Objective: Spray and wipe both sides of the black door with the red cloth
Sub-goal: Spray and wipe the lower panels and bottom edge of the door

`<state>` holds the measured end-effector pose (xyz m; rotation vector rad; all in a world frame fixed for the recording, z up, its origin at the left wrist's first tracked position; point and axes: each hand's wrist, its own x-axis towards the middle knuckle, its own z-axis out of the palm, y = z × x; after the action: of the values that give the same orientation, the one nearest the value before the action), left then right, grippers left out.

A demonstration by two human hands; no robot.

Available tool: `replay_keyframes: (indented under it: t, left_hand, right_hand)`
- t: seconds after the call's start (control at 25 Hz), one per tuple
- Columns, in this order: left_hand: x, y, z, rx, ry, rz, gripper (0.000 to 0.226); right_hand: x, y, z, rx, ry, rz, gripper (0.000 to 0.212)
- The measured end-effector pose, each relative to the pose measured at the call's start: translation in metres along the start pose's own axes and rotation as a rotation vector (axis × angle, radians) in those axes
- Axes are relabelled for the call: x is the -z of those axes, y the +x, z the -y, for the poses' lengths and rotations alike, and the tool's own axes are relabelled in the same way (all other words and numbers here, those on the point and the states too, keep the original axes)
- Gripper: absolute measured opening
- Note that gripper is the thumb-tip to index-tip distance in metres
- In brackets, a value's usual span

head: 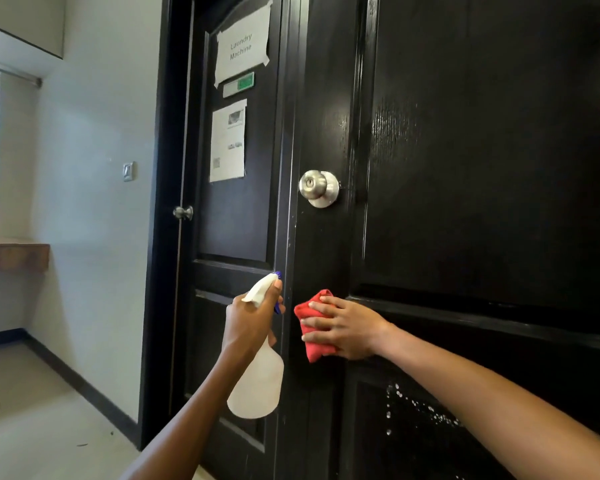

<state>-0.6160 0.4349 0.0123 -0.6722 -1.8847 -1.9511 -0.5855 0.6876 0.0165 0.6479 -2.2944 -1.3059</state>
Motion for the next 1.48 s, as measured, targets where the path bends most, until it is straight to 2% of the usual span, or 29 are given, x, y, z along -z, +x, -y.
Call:
replay_keyframes:
  t: [0.08,0.2,0.36,0.56,0.8,1.0,1.16,1.36,1.48]
  left_hand:
    - [0.004,0.009,-0.013,-0.044,-0.049,0.027,0.043]
    - [0.01,0.02,-0.029,-0.097,-0.096,0.013,0.042]
    - [0.014,0.027,-0.026,-0.139,-0.069,-0.036,0.038]
    - [0.004,0.031,-0.013,-0.083,-0.051,-0.052,0.043]
    - [-0.007,0.021,-0.012,-0.028,-0.089,-0.037,0.039]
    - [-0.025,0.001,-0.006,0.039,-0.122,0.054,0.041]
    - [-0.034,-0.008,-0.008,0.062,-0.107,0.081,0.038]
    - [-0.031,-0.024,0.023,0.098,-0.04,0.101,0.041]
    - [-0.031,-0.037,0.047,0.146,-0.025,0.114,0.043]
  right_hand:
    - [0.025,0.029,-0.047,-0.169,-0.015,-0.059,0.058]
    - [0.06,0.073,-0.095,-0.368,0.06,-0.01,0.059]
    - [0.068,0.113,-0.107,-0.465,0.04,-0.016,0.063]
    - [0.08,0.149,-0.12,-0.639,0.064,-0.035,0.063]
    - [0.05,0.076,-0.079,-0.563,0.109,-0.16,0.072]
    - [0.062,0.012,-0.103,-0.744,-0.003,-0.262,0.066]
    - [0.072,0.005,-0.11,-0.78,0.006,-0.279,0.069]
    - [0.019,-0.004,-0.014,-0.602,0.114,-0.249,0.066]
    - [-0.011,-0.021,0.047,-0.442,0.145,-0.158,0.07]
